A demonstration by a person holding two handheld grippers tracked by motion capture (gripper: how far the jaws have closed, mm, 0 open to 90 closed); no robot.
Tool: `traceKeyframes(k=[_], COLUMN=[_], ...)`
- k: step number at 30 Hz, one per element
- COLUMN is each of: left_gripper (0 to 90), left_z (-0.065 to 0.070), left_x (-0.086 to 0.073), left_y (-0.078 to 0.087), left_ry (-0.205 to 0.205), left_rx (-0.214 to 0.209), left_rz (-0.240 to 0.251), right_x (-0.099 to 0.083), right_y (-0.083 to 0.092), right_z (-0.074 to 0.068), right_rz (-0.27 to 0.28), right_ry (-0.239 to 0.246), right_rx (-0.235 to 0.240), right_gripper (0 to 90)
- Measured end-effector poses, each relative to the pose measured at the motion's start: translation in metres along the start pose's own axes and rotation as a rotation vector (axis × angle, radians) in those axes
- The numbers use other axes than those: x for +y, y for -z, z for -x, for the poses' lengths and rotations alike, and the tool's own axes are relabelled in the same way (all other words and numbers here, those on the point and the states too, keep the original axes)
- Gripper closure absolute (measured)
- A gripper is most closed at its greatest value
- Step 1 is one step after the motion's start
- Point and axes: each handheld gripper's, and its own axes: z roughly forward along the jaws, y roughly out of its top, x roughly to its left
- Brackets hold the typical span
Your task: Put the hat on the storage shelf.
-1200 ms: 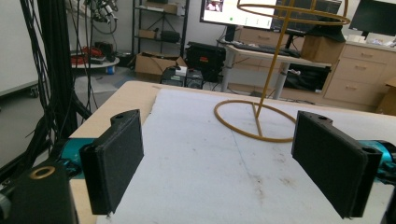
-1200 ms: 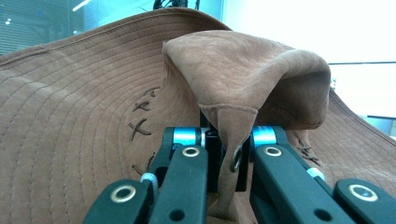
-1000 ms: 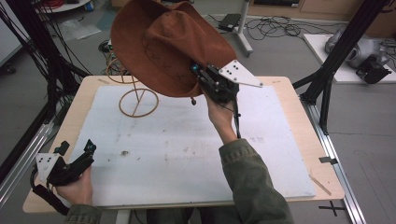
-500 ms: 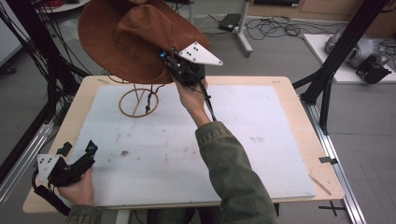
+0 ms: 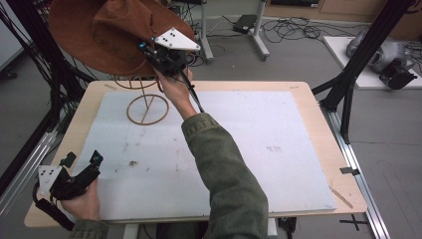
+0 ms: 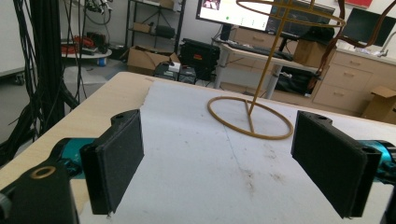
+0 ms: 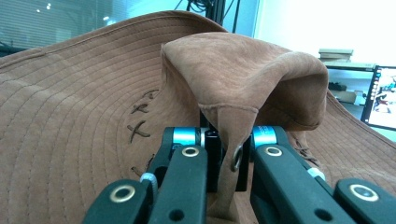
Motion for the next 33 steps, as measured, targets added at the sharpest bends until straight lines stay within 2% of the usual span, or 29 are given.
traceKeyframes(k=[5, 8, 12, 15, 24, 29, 33], left_gripper=[17.2, 17.1, 17.1, 17.2, 17.2, 17.2, 17.2], left_z=[0.000, 0.000, -0.001, -0.001, 0.000, 0.001, 0.002], left_x=[0.000, -0.001, -0.001, -0.001, 0.000, 0.000, -0.001], left_y=[-0.001, -0.002, -0.002, -0.002, -0.002, -0.002, -0.003], left_ry=[-0.002, -0.001, 0.000, -0.002, -0.005, -0.005, -0.005], left_rx=[-0.003, -0.002, -0.002, -0.003, -0.009, -0.010, -0.012], left_rz=[-0.001, -0.001, -0.003, -0.002, -0.001, -0.002, -0.004], right_x=[-0.014, -0.023, -0.031, -0.035, -0.054, -0.060, -0.066], right_y=[-0.015, -0.021, -0.026, -0.028, -0.023, -0.020, -0.018], right_z=[0.000, -0.003, -0.009, -0.013, -0.012, -0.008, -0.007], right_rz=[-0.039, -0.072, -0.096, -0.108, -0.123, -0.126, -0.137], right_ry=[0.000, 0.018, 0.025, 0.023, -0.002, -0.035, -0.037], right_rx=[0.000, 0.007, 0.029, 0.023, -0.025, -0.035, -0.038], right_gripper=[88.5, 88.5, 88.3, 88.2, 87.0, 86.4, 84.5])
